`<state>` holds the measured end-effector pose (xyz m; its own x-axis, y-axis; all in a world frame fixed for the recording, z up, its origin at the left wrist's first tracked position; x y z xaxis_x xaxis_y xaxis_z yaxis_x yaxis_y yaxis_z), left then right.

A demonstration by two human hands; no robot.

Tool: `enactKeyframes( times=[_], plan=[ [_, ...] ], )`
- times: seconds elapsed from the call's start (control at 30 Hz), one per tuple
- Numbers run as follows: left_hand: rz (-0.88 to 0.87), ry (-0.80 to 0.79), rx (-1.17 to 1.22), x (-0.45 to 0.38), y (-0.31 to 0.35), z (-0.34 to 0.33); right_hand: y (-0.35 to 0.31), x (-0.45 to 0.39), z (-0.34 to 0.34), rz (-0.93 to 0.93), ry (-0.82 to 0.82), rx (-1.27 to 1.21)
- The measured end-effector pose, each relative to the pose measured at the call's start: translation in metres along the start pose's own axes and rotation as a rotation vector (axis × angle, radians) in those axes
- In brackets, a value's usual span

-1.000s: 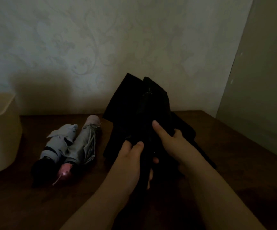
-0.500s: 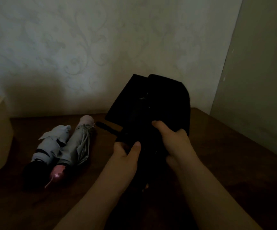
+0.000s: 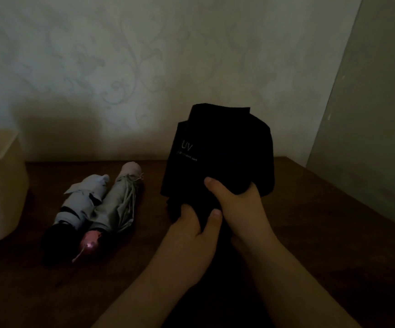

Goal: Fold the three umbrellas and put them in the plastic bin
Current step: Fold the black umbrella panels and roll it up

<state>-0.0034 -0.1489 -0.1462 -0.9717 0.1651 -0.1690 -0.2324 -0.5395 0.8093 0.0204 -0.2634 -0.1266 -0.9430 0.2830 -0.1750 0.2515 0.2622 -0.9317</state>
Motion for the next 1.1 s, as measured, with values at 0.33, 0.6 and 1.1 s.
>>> enactKeyframes(
  times=[0.33,0.6,1.1],
  plan=[
    [-0.018,-0.011,0.313,-0.002,0.002,0.012,0.014,0.004,-0.01,-0.309,-0.08,-0.167],
    [0.091,0.033,0.68,-0.01,-0.007,0.035,-0.044,0.004,-0.001,0.213,-0.071,0.315],
    [0.126,0.056,0.752,-0.008,-0.011,0.019,-0.039,0.017,-0.018,0.215,-0.128,0.42]
  ],
)
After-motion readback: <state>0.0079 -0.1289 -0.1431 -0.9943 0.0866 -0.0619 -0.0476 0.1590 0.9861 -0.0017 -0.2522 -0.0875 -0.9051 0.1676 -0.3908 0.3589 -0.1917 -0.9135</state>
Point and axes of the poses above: each hand's wrist, its own x-axis away from the middle knuckle, its own z-axis out of the back of the hand, y = z × x, the point moved 9 cm from there along -x, towards the middle knuckle, and after that the axes turned 9 degrees about -x, right-handed, at the moved point
